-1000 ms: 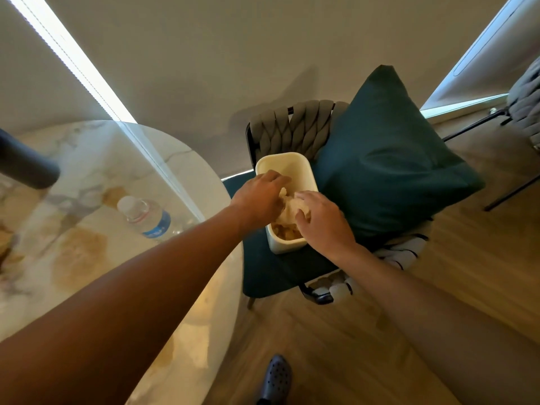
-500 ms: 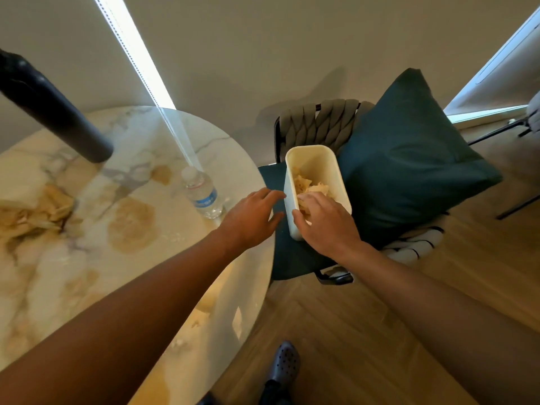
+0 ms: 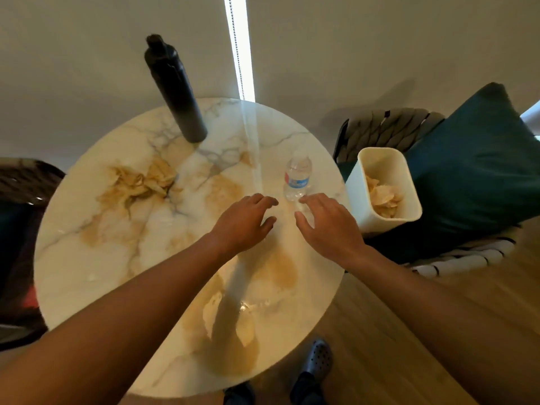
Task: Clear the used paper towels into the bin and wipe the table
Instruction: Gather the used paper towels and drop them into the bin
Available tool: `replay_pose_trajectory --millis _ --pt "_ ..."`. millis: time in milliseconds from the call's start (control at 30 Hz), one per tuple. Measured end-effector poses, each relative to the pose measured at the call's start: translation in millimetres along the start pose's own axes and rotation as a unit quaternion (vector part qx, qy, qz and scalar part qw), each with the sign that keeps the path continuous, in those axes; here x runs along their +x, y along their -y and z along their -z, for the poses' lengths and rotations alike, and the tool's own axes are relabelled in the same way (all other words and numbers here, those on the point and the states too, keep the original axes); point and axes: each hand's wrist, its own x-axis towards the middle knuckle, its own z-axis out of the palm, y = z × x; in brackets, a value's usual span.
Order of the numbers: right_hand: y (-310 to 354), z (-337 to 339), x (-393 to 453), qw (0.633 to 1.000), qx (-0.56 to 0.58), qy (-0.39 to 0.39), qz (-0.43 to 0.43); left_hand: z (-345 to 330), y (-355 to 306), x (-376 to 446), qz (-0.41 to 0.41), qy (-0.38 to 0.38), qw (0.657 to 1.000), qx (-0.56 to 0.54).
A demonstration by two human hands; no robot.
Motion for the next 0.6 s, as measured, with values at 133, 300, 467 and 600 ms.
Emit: replay_pose_trajectory --millis 133,300,467,600 --pt "44 -21 7 1.000 -0.012 -0.001 0.027 16 49 -35 0.022 -0.011 1.000 -0.001" --pt "98 -48 27 0.998 -0.027 0.013 0.050 39 111 -75 0.061 -0.030 0.998 0.005" --pt "147 -81 46 0.996 -0.018 0.025 0.078 55 170 -108 0.096 -0.036 0.995 0.003" --pt "179 -106 57 0.995 -0.006 0.024 0.092 60 209 -129 0.131 -0.033 0.991 -0.009"
